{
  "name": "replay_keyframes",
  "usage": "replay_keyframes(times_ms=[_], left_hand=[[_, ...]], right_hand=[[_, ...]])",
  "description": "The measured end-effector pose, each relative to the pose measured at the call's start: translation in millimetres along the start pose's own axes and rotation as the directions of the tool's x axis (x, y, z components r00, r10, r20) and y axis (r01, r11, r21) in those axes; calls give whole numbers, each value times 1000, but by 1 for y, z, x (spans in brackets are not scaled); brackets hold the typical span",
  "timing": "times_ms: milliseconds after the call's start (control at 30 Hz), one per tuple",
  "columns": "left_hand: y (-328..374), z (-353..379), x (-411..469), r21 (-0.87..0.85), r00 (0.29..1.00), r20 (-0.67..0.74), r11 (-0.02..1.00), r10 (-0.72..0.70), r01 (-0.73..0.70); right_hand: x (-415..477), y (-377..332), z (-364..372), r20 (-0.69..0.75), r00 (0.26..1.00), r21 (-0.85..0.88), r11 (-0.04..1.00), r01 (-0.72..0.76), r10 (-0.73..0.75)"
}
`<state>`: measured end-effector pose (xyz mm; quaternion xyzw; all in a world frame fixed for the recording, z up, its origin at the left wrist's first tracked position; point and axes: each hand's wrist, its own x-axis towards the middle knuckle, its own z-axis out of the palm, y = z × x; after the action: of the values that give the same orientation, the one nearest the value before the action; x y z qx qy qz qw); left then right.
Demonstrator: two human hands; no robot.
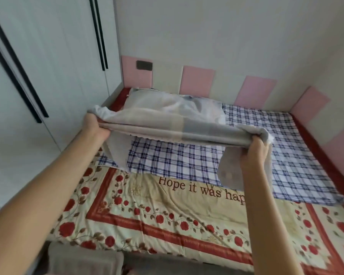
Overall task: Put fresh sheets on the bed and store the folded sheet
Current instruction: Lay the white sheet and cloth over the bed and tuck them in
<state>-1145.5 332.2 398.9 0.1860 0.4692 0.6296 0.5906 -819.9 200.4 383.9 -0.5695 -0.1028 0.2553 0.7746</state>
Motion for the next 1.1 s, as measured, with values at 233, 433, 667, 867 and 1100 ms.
replay_keyframes(times_ms=[233, 433, 667, 867, 1100], left_hand=[[-42, -48, -9, 298, 952, 147, 930, -267, 215], [-128, -126, 7, 951, 910, -75, -305, -409, -59], [-188, -182, 3, 658, 690, -307, -670, -656, -344], [-201, -183, 34, 640, 496, -481, -676, -723, -364], [-187, -143, 68, 856, 379, -517, -475, -768, 204]], right_hand=[[-1, 64, -59, -13, 924, 221, 902, -371, 383], [-11, 163, -120, 106, 788, -927, 348, -143, 606], [-35, 230, -159, -254, 485, -888, -400, 225, 837], [-51, 258, -176, -530, 311, -845, -522, -118, 789], [-21, 260, -159, -541, 143, -784, -435, -443, 829]])
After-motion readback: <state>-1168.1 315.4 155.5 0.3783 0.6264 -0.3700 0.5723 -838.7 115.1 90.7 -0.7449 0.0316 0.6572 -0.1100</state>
